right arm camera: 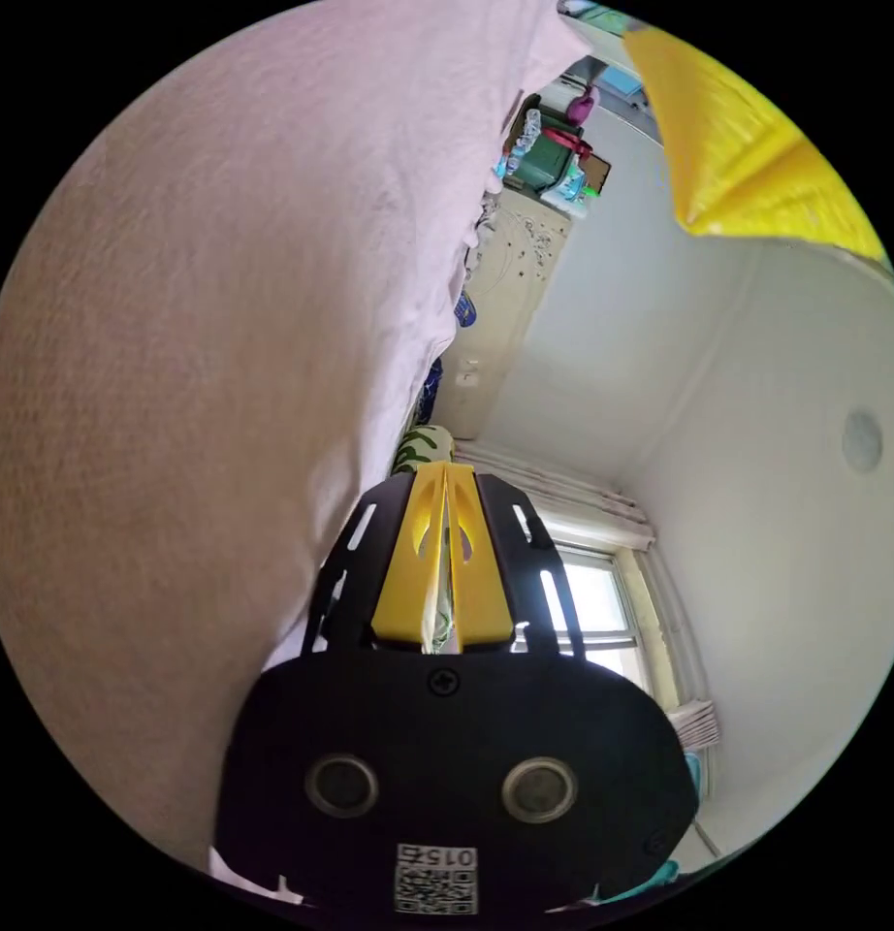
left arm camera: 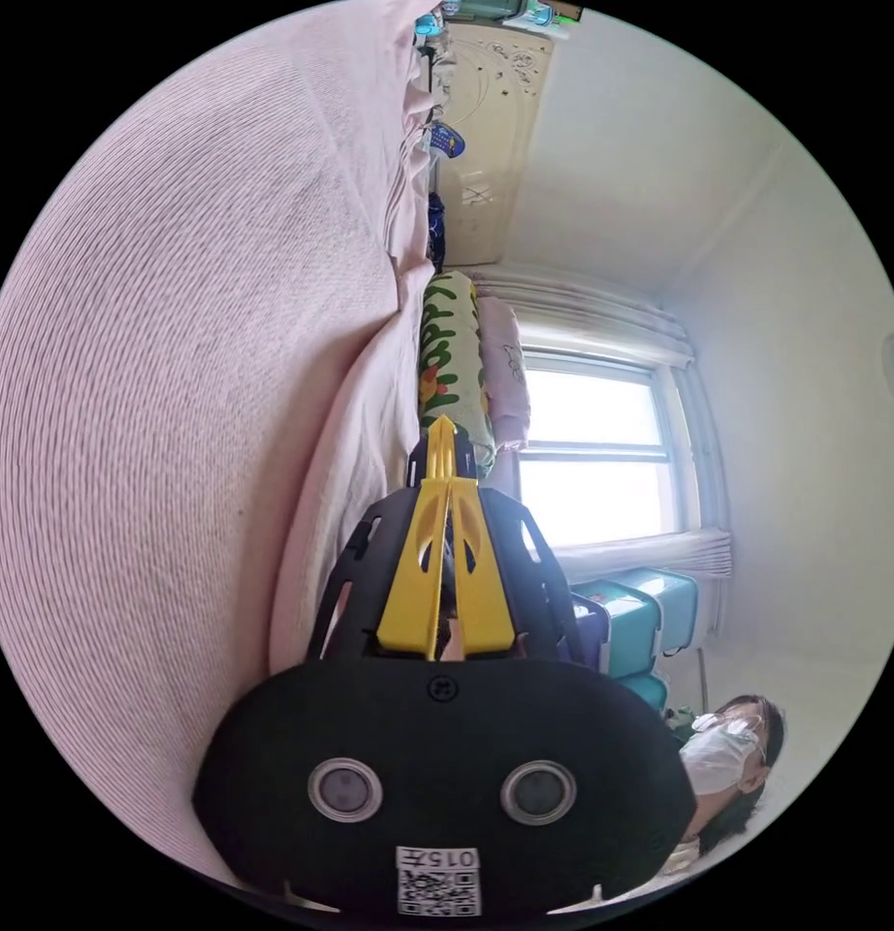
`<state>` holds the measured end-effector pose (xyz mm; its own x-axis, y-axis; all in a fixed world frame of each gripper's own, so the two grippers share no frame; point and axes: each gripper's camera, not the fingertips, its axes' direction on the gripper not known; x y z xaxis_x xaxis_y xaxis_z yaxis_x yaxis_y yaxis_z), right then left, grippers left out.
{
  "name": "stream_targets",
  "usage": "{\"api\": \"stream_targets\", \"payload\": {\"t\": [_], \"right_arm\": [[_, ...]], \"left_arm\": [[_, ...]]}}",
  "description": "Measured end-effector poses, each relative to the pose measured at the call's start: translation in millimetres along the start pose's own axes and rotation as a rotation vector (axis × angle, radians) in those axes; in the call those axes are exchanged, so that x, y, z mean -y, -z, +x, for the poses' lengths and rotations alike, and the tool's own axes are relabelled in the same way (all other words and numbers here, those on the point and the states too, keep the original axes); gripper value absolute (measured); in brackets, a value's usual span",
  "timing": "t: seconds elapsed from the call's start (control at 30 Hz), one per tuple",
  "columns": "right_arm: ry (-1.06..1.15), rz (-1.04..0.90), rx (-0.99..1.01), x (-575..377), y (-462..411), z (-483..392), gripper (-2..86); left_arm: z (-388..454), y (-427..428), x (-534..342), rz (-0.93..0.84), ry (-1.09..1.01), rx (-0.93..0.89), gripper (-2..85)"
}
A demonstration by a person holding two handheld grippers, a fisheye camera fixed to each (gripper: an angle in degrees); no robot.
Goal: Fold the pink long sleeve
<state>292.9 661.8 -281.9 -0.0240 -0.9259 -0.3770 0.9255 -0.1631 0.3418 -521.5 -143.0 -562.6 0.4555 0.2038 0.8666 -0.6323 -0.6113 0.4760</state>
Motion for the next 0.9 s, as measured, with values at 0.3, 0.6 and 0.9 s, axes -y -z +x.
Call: {"api": "stream_targets", "payload": {"t": [0.3,0.6,0.9], "right_arm": [[0.008,0.0,0.012,-74.4,-24.6,-115.2,-1.0],[0.011,0.0,0.008,-143.9,-51.7,-205.6,-1.0],[0.014,-0.001,0.006,-202.0,-77.2,-272.1,-1.0]], "left_arm": [[-1.1,-6.0,4.9,-0.017,0.002,0.025,-1.0],[-3.6,-12.2,12.3,-0.028,0.0,0.035,-1.0],[-8.5,-17.3,20.6,-0.023,0.001,0.037,-0.9]]}}
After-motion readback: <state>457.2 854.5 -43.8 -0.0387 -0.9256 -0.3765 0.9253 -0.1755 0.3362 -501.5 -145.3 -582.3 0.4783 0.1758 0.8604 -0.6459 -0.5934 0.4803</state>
